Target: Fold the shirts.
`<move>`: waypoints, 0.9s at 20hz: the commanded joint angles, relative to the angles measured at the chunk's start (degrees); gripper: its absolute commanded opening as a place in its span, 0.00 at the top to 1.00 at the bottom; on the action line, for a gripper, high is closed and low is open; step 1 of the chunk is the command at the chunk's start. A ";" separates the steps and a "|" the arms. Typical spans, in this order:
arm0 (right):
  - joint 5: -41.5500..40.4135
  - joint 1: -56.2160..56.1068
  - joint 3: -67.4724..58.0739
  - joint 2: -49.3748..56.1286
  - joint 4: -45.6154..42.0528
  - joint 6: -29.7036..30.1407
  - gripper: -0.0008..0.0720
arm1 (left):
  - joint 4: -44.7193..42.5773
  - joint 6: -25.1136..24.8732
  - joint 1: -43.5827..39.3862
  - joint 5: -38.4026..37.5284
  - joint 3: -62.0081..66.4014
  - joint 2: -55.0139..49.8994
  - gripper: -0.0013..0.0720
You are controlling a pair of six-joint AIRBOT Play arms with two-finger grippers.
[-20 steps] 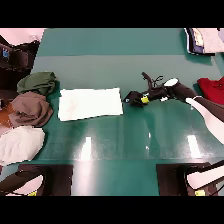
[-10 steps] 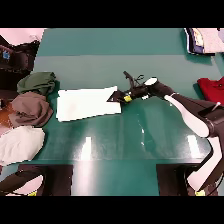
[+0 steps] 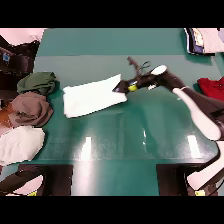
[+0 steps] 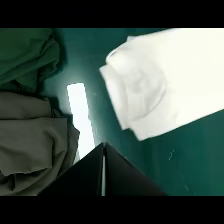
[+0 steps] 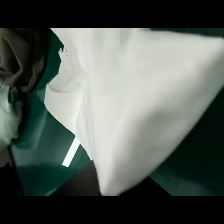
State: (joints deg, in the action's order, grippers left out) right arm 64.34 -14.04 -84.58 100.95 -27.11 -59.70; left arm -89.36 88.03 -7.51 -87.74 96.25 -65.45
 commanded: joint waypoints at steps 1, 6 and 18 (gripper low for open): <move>0.79 10.32 -0.26 -8.33 -10.75 -2.82 0.96 | 0.00 0.07 0.04 -0.50 -0.02 -0.02 0.94; -1.44 31.78 -0.28 -14.71 -15.04 -3.26 0.96 | 3.04 0.13 0.04 -0.50 -0.02 -0.02 0.94; -12.00 60.72 -0.44 -14.71 -14.45 3.87 0.96 | 13.09 2.84 0.04 -0.15 -0.02 -0.02 0.94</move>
State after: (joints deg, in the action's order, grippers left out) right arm 54.26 42.59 -84.93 86.30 -41.58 -57.17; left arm -77.56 89.86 -7.51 -88.07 96.25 -65.45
